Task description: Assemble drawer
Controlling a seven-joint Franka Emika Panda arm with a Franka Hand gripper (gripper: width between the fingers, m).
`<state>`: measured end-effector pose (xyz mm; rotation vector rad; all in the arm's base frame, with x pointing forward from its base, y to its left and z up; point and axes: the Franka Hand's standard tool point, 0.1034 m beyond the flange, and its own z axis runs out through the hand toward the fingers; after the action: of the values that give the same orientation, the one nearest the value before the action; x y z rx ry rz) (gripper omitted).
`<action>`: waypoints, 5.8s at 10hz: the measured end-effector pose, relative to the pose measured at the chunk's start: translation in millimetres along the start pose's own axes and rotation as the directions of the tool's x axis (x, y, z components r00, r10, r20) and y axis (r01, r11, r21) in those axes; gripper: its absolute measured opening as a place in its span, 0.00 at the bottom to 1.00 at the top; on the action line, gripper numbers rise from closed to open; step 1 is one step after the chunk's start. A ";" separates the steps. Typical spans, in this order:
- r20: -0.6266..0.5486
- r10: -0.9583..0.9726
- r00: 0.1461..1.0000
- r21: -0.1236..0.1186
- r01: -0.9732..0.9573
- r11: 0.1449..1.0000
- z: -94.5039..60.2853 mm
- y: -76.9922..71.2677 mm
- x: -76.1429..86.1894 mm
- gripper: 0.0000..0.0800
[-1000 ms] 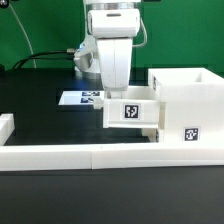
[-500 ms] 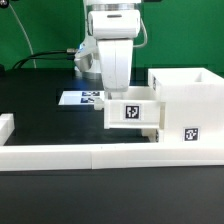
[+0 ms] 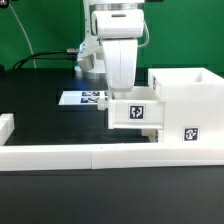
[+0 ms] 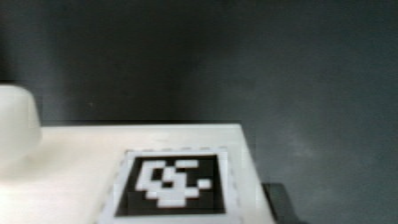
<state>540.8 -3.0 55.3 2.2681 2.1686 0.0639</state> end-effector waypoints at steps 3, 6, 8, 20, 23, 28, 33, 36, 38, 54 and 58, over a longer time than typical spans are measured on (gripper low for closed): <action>0.001 -0.012 1.000 0.006 0.012 1.000 0.6 1.1 -1.0 0.05; 0.000 -0.011 1.000 0.005 0.011 1.000 0.5 1.1 -0.5 0.05; 0.000 0.006 1.000 0.005 -0.006 1.000 0.3 0.2 2.2 0.05; 0.005 -0.002 1.000 0.029 0.002 1.000 0.6 -1.7 0.7 0.05; 0.009 -0.017 1.000 0.012 0.016 1.000 1.0 -1.6 0.3 0.05; 0.004 -0.014 1.000 -0.013 0.015 1.000 1.5 -0.2 -3.7 0.05; 0.017 -0.024 1.000 0.000 0.024 1.000 1.4 -0.3 -2.0 0.05; 0.020 -0.023 1.000 0.015 0.022 1.000 1.1 -1.0 -3.1 0.05; 0.024 -0.030 0.999 0.047 0.029 0.998 0.2 -2.8 -1.6 0.05; 0.025 -0.078 0.997 0.048 0.077 0.996 -0.4 -2.4 7.0 0.05; 0.022 -0.102 0.995 0.039 0.101 0.994 0.3 -2.0 18.9 0.05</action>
Offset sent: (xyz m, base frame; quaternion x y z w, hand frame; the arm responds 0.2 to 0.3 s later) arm 0.0000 0.0000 0.0000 0.0000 0.0000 0.0000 1.0000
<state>539.7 16.0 55.5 2.1617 2.2881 -0.0046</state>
